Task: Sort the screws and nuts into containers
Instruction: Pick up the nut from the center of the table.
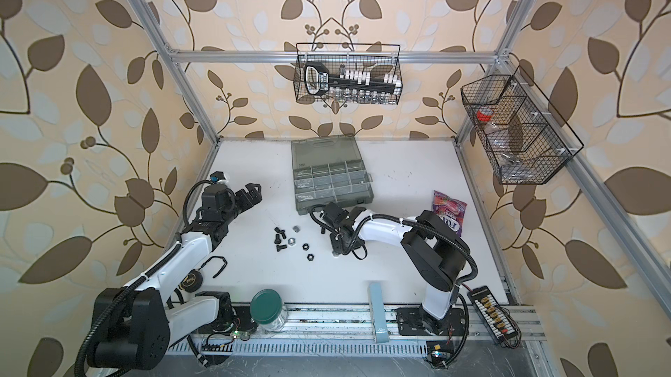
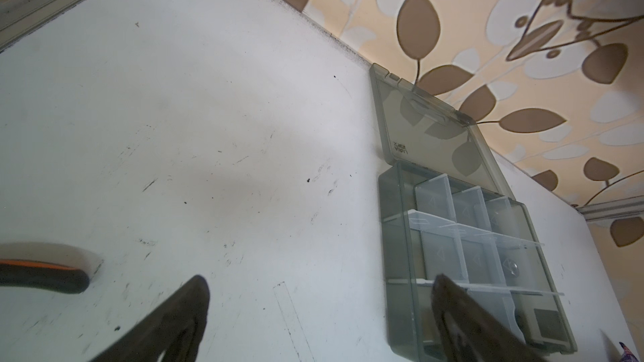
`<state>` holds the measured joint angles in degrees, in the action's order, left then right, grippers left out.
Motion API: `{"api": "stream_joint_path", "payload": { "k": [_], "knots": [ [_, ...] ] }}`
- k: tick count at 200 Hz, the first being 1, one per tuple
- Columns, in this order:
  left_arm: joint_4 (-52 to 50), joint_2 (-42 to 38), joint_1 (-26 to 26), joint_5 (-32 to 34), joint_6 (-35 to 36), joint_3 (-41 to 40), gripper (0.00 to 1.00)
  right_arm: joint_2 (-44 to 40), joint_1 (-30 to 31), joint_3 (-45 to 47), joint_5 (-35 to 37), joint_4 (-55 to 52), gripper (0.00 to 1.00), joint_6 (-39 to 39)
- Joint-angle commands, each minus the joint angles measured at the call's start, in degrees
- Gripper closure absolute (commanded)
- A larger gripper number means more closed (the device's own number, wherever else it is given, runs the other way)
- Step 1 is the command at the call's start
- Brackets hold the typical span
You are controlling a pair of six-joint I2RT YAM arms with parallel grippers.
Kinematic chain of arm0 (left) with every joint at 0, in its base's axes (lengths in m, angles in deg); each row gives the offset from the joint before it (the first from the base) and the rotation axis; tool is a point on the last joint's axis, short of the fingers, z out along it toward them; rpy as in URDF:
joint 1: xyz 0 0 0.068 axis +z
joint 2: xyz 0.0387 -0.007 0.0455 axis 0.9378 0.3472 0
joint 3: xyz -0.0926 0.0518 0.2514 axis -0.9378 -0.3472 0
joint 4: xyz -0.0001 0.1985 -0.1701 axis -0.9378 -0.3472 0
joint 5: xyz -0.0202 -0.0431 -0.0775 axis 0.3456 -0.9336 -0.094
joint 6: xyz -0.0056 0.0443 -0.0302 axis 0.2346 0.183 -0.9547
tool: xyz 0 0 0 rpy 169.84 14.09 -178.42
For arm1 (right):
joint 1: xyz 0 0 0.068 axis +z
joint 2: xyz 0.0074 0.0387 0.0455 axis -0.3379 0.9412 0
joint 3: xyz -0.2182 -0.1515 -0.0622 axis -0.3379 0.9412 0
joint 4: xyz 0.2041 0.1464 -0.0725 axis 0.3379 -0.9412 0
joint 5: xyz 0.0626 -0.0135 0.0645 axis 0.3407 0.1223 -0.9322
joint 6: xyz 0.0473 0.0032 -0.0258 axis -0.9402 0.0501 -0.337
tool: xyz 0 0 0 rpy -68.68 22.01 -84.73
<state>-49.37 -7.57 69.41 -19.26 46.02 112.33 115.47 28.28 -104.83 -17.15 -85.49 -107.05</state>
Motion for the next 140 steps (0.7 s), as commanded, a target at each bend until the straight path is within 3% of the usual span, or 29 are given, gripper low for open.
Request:
{"api": "stream_joint_path", "payload": {
  "k": [1,71,140],
  "knots": [
    [0.7,-1.0,0.5,0.5,-0.3,0.8,0.01,-0.5,0.5,2.7,0.6,-2.7,0.63,-1.1],
    [0.5,-1.1,0.5,0.5,-0.2,0.9,0.01,0.5,0.6,2.4,0.6,-2.7,0.63,-0.4],
    [0.6,-0.8,0.5,1.0,-0.2,1.2,0.01,1.0,1.0,0.8,1.0,-4.4,0.75,0.5]
  ]
}}
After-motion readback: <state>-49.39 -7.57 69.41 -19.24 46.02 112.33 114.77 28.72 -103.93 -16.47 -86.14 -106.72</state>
